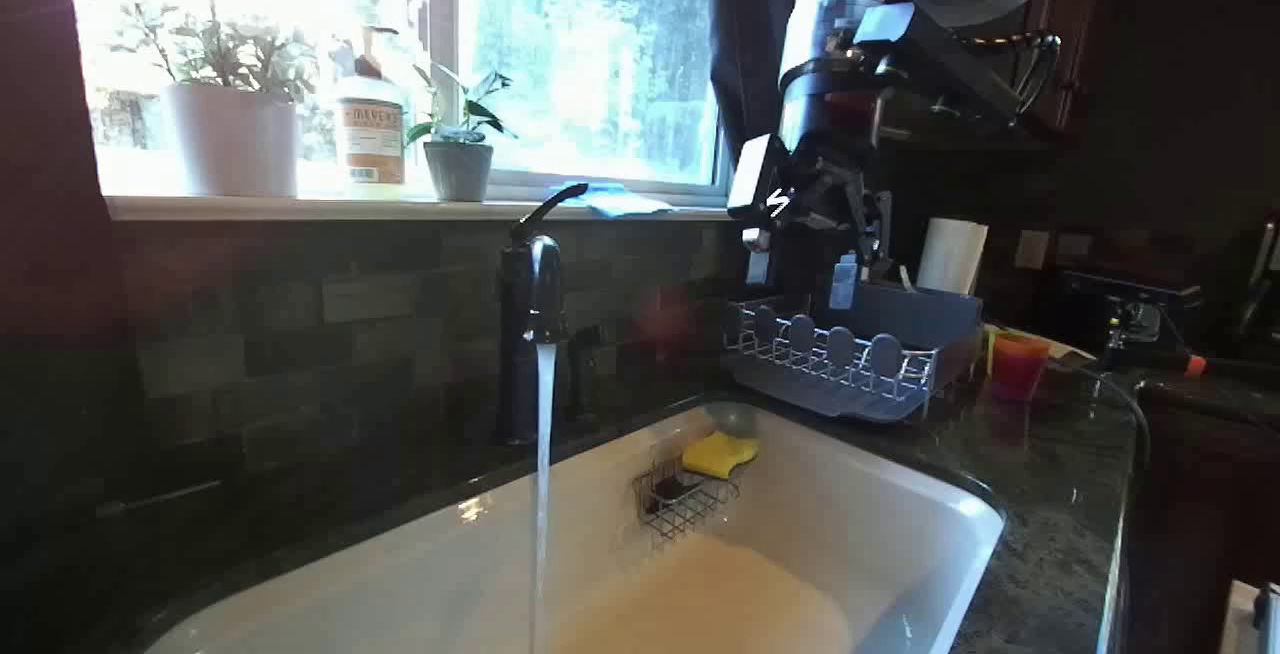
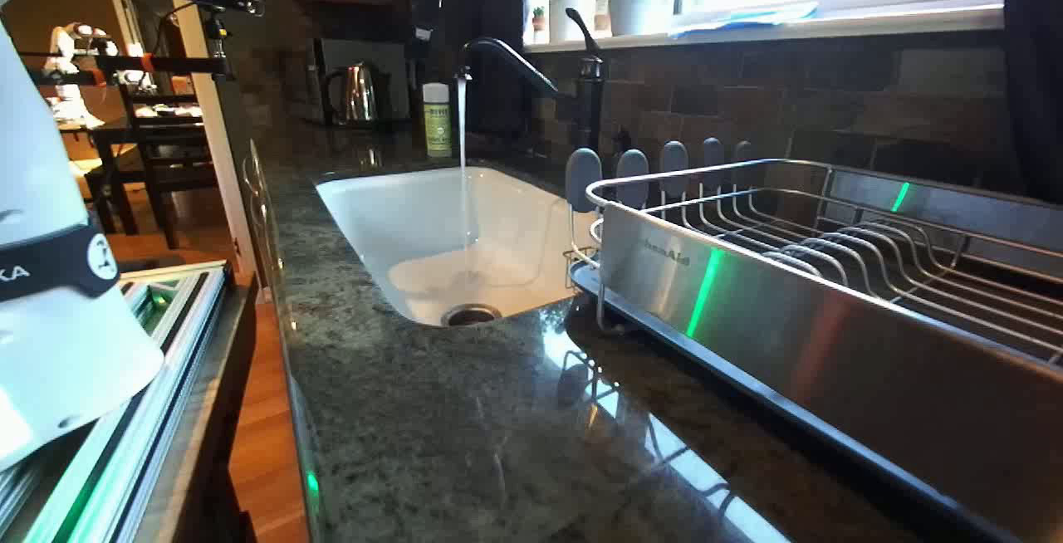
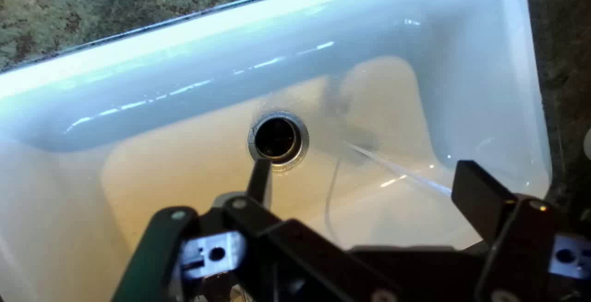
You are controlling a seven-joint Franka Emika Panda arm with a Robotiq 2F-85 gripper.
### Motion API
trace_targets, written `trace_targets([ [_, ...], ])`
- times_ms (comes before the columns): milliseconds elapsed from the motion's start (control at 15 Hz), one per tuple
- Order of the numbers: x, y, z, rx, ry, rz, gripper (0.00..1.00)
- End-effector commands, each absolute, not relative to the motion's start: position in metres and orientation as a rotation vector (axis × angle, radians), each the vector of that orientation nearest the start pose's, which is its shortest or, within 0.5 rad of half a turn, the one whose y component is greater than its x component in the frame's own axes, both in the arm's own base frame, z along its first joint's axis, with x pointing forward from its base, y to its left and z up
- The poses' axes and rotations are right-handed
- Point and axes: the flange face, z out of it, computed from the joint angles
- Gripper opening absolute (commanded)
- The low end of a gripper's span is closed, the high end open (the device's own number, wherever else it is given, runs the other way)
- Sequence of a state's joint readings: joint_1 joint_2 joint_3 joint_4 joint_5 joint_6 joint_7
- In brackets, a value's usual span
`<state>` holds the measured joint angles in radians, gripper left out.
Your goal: Close the faucet.
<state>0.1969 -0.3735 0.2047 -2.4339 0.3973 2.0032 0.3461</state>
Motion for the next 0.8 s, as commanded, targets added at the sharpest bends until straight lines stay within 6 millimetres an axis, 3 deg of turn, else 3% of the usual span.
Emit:
trace_targets([
  [0, 0.381, 0.189, 0.437, -2.885, 0.201, 0.224, 1.0],
  [333, 0.381, 0.189, 0.437, -2.885, 0.201, 0.224, 1.0],
  [533, 0.396, 0.218, 0.453, -2.938, 0.101, 0.076, 1.0],
  [733, 0.412, 0.255, 0.49, -2.987, -0.065, -0.152, 1.0],
])
